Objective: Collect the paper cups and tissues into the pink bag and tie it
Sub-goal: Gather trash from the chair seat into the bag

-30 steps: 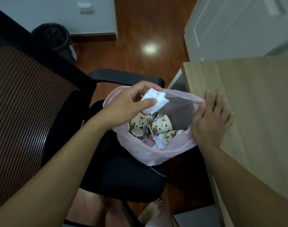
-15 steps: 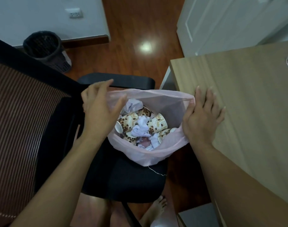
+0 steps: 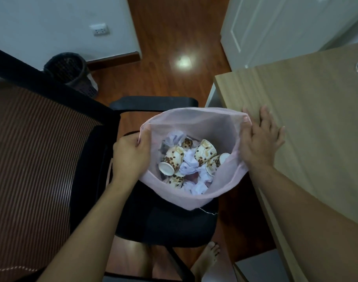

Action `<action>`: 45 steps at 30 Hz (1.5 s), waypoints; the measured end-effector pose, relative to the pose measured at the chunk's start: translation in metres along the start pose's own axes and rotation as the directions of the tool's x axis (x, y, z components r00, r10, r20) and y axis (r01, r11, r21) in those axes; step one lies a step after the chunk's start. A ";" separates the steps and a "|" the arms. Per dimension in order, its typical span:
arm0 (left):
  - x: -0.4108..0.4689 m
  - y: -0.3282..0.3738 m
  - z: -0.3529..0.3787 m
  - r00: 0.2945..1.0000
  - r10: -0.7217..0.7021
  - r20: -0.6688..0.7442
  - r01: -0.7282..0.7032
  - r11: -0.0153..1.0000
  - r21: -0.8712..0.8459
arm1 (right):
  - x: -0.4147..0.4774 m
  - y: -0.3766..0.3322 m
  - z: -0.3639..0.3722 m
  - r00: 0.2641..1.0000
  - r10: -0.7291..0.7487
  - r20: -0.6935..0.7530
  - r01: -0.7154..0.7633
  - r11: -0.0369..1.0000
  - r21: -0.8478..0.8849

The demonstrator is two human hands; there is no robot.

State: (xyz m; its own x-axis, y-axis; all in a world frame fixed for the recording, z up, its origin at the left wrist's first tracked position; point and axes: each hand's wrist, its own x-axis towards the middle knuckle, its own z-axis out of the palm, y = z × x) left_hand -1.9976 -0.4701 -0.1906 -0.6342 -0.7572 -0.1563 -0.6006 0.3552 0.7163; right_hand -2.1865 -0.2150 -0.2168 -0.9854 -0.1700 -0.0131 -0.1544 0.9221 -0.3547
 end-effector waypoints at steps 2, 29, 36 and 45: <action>-0.006 0.010 -0.018 1.000 0.003 -0.012 -0.004 0.999 -0.040 | 0.005 -0.003 -0.018 0.988 0.037 0.148 -0.050 0.995 0.087; -0.146 0.335 -0.123 0.878 0.343 0.333 -0.172 0.877 -0.449 | -0.079 0.062 -0.449 0.928 0.363 -0.079 -0.213 0.693 0.688; -0.170 0.385 -0.052 0.787 0.449 0.423 -0.309 0.880 -0.359 | -0.114 0.137 -0.475 0.845 0.533 -0.047 -0.321 0.575 0.753; -0.200 0.371 -0.017 0.641 0.410 0.649 -0.375 0.905 -0.201 | -0.164 0.190 -0.437 0.823 0.559 0.105 -0.505 0.633 0.587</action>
State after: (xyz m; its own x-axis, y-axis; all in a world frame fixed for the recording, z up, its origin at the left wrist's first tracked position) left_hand -2.0853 -0.1960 0.1177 -0.9687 0.0166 -0.2478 -0.2073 0.4954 0.8436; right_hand -2.0854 0.1398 0.1270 -0.8893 0.3392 -0.3068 0.4421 0.4660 -0.7664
